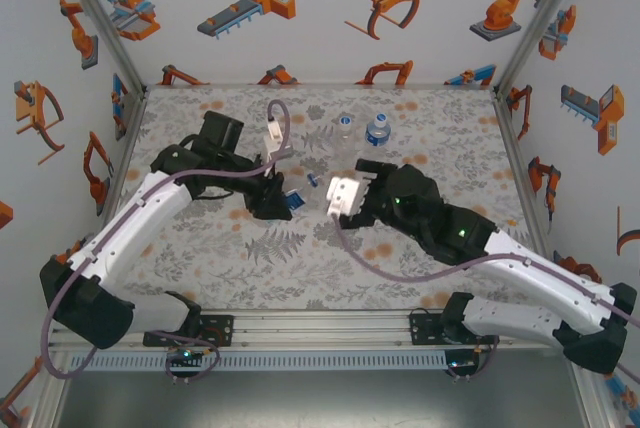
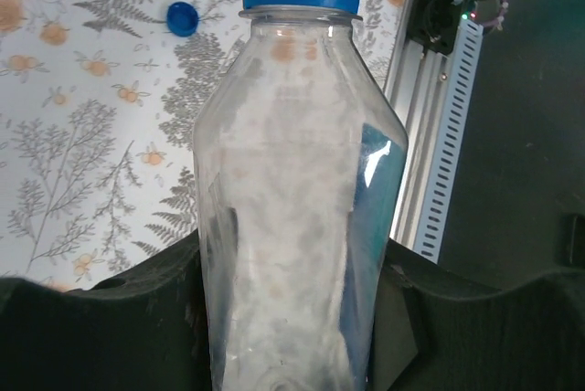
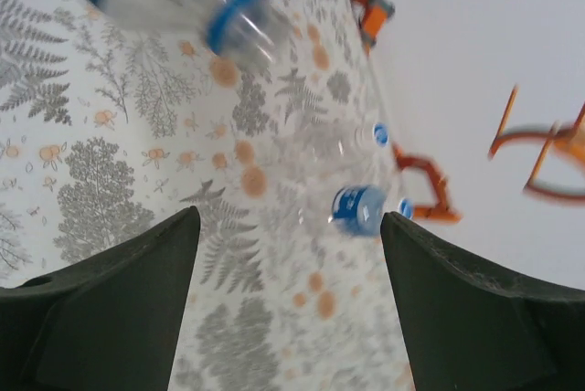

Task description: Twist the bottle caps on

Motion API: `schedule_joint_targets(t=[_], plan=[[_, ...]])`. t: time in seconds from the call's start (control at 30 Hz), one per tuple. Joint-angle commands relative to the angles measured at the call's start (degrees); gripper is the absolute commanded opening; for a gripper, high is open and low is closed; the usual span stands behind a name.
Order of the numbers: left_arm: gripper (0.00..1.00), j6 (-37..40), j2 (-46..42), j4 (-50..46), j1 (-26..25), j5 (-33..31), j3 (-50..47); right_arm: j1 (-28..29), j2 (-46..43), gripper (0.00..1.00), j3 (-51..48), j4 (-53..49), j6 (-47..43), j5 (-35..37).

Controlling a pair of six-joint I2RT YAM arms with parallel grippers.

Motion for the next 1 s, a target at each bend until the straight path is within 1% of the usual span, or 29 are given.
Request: schedule_joint_targets(t=[0.0,0.1,0.17,0.37,0.47,0.53,0.67,0.77,0.8,0.87,0.97], plan=[[0.00,3.27,-0.09,0.76,2.22,4.00,-0.69,-5.99,0.38,0.72,-1.81,0.64,22.20,-2.58],[0.00,3.55,0.58,2.24,3.03,4.36,-1.51,-10.88,2.50,0.70,-3.55,0.38,34.71,-4.38],[0.00,3.02,0.33,4.69,3.19,3.55,-2.76,-12.68,4.08,0.67,-4.75,0.50,41.50,-5.56],[0.00,-3.01,-4.51,17.87,3.19,-4.97,-9.74,-15.88,10.25,0.62,-8.08,0.19,62.31,-5.64],[0.00,-3.89,-8.30,23.34,3.19,-8.23,-13.77,-16.77,12.95,0.59,-9.27,-0.14,69.11,-6.33],[0.00,-3.90,-10.54,25.25,3.19,-10.62,-15.64,-17.35,14.11,0.58,-9.89,-0.01,73.00,-6.05],[0.00,-3.72,-13.29,27.58,3.20,-14.57,-18.27,-18.69,16.94,0.57,-9.89,0.38,73.33,-8.52],[0.01,-3.55,-13.53,27.32,3.23,-15.31,-18.17,-19.73,20.22,0.57,-8.69,0.33,73.12,-10.60],[0.01,-3.48,-13.67,27.28,3.19,-15.33,-18.13,-19.95,21.38,0.56,-8.08,0.02,72.94,-10.76],[0.02,-3.29,-14.20,27.25,3.19,-15.46,-18.16,-20.02,23.50,0.51,-6.64,-1.14,71.90,-10.41],[0.02,-3.02,-15.57,27.85,3.19,-16.56,-18.92,-20.43,26.29,0.50,-5.08,-2.00,70.89,-9.92]])
